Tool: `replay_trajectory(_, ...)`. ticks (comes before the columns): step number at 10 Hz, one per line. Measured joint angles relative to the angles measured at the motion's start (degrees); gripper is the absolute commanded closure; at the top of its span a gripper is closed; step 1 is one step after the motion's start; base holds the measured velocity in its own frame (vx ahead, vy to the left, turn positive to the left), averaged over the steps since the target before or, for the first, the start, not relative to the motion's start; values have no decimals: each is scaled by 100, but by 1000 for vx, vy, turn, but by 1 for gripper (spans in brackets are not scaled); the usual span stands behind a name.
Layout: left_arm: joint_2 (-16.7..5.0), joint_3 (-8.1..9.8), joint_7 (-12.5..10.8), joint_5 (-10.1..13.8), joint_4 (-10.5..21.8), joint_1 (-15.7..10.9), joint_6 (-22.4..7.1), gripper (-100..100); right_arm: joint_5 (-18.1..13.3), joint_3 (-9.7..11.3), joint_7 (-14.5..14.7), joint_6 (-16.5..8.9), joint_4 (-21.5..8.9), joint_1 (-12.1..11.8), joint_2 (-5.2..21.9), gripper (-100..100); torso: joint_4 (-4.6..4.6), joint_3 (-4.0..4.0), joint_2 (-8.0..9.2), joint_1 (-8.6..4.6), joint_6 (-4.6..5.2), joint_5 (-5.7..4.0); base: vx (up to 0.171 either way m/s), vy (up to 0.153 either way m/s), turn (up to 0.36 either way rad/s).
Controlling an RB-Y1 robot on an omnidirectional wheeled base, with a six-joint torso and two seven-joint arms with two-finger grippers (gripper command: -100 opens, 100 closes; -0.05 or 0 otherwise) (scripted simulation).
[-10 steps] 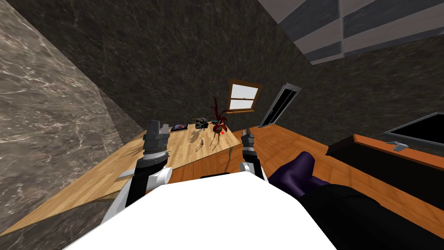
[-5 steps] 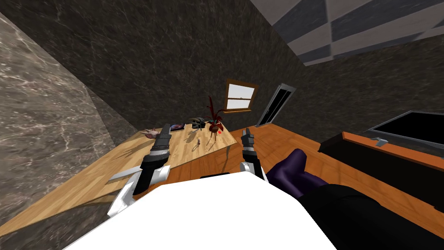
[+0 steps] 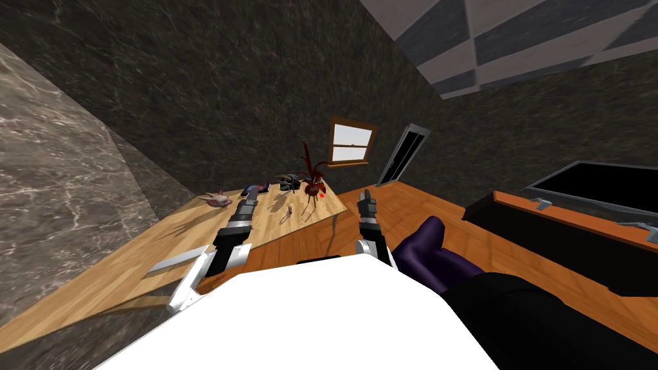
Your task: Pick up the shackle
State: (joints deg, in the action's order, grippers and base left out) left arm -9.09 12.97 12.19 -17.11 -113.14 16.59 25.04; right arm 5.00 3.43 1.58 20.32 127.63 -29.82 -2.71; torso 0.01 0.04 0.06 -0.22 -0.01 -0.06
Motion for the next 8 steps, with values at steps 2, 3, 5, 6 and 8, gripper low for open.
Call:
replay_trajectory(2, 13, 150, 122, -303, 369, -139, -82, -100, 0, 0, 0, 0, 0, 0, 0, 0, 0, -1, -1, -1, 2, 0, -12, -59, -80)
replay_trajectory(3, -40, 228, 131, -366, 577, -218, -153, -100, 0, 0, 0, 0, 0, 0, 0, 0, 0, -1, -2, 5, -1, 1, -11, -46, -75)
replay_trajectory(5, -52, 313, 173, -572, 803, -307, -332, -100, 0, 0, 0, 0, 0, 0, 0, 0, 0, -1, -2, 10, 0, 2, -7, -35, -66)
replay_trajectory(6, -57, 381, 207, -698, 966, -400, -407, -100, 0, 0, 0, 0, 0, 0, 0, 0, -1, -2, -3, 10, 1, 2, -7, -37, -44)
replay_trajectory(8, -66, 491, 244, -881, 1268, -481, -500, -100, 0, 0, 0, 0, 0, 0, 0, 0, -1, -2, -4, 7, 1, 2, -1, -42, -74)
